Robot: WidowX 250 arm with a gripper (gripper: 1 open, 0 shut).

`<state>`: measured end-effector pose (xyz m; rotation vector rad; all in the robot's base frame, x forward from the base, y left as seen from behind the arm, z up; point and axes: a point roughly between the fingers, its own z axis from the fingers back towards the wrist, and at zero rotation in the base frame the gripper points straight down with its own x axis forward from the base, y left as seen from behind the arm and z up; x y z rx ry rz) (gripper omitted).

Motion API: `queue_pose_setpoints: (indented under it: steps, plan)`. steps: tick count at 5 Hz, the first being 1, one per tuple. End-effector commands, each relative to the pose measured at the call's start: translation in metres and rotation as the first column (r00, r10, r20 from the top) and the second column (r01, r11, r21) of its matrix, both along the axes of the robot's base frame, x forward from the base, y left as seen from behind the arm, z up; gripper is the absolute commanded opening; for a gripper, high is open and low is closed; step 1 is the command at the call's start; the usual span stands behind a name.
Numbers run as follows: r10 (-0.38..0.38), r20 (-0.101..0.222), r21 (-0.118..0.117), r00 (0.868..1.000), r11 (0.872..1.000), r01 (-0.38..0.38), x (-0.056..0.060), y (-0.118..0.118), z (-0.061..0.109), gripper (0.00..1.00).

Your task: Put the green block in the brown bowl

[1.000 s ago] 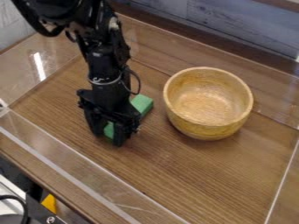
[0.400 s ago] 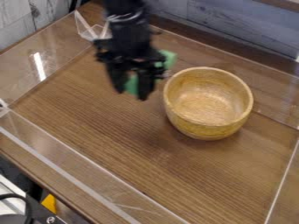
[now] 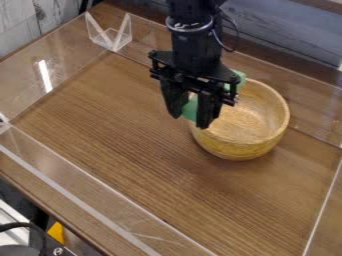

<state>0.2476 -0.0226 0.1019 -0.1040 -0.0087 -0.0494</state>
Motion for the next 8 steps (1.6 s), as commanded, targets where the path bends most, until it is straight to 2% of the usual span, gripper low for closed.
queue_pose_setpoints:
  steps: [1,2,3,4,6,8]
  plan:
    - [-0.02,0.074,-0.004,0.997,1.0,0.02,0.015,-0.007,0.02,0.0]
    - [-0.04,0.088,-0.003,0.995,0.999,0.04,0.021,-0.012,0.026,0.0]
    - [-0.043,0.103,-0.002,0.994,0.999,0.044,0.025,-0.008,0.04,0.0]
    - [-0.051,0.112,-0.001,0.992,0.999,0.051,0.029,-0.006,0.045,0.0]
    - [-0.121,0.126,-0.002,0.985,0.993,0.122,0.033,0.005,0.028,0.0]
    - [-0.064,0.142,-0.004,0.988,0.998,0.065,0.05,-0.002,0.026,0.0]
